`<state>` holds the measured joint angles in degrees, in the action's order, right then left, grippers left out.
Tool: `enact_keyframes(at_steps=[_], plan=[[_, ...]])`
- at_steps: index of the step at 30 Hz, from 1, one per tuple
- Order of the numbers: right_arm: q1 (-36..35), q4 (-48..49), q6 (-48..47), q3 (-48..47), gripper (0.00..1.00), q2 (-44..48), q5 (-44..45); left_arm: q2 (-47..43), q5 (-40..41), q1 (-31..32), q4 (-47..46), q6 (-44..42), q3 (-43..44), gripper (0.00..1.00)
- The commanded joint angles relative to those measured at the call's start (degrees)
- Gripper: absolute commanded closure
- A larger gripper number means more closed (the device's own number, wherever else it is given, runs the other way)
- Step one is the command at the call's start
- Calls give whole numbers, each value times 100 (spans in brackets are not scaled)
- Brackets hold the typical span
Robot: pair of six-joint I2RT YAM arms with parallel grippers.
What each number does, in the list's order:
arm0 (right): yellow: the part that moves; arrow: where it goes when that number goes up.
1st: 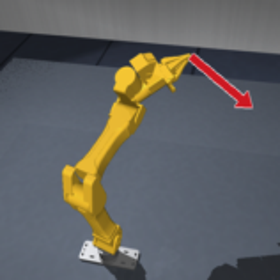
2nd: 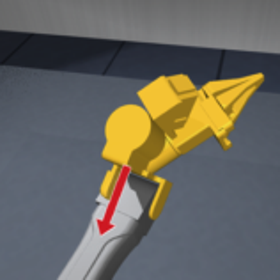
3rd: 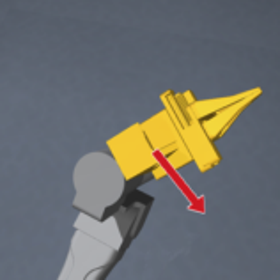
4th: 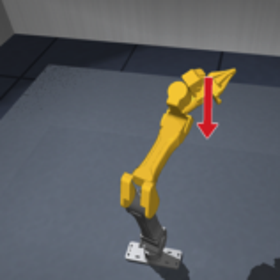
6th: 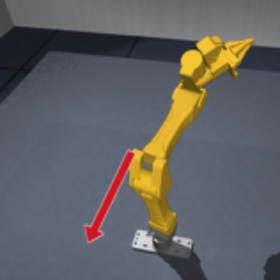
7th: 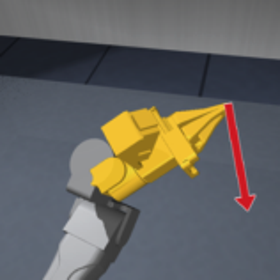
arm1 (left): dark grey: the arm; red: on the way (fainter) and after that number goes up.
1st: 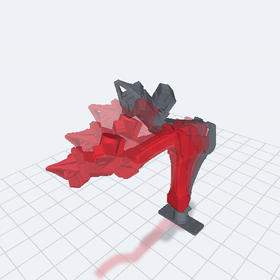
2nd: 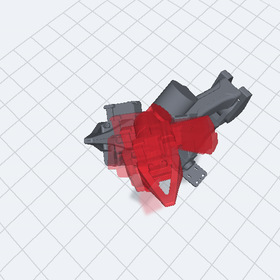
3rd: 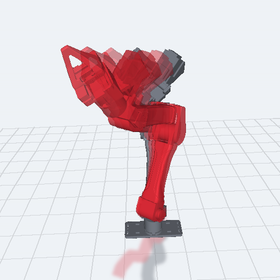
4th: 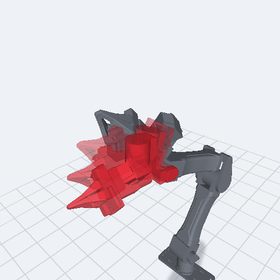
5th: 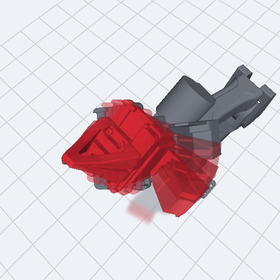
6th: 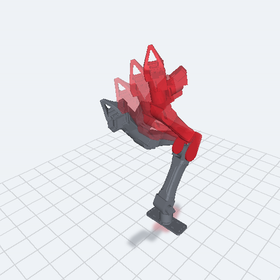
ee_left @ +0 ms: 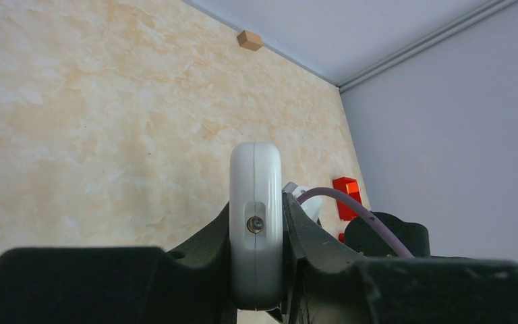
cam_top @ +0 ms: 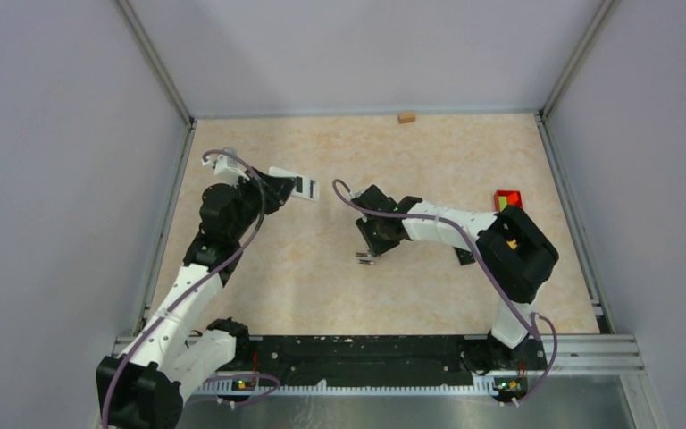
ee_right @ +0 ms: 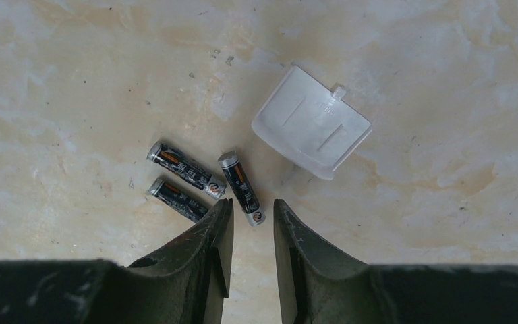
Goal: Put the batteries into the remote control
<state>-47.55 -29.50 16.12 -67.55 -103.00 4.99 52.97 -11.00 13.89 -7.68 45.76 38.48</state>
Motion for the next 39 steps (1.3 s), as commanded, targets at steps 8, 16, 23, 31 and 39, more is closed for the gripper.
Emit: enact_keyframes(at_steps=[8,16,23,31,39], plan=[[-102,-313,-113,-371,73,-348,2,-340,443,-79,34,7,233,100],[-99,-290,-115,-531,84,-476,-35,-427,466,-88,69,-18,240,100],[-97,-476,89,-561,96,-204,359,-471,156,-88,-105,-99,243,100],[-100,-316,492,-358,96,1204,560,-287,-1069,-88,-963,141,230,100],[-60,912,1568,45,95,2875,-445,-77,-1878,-79,-2180,876,-22,100]])
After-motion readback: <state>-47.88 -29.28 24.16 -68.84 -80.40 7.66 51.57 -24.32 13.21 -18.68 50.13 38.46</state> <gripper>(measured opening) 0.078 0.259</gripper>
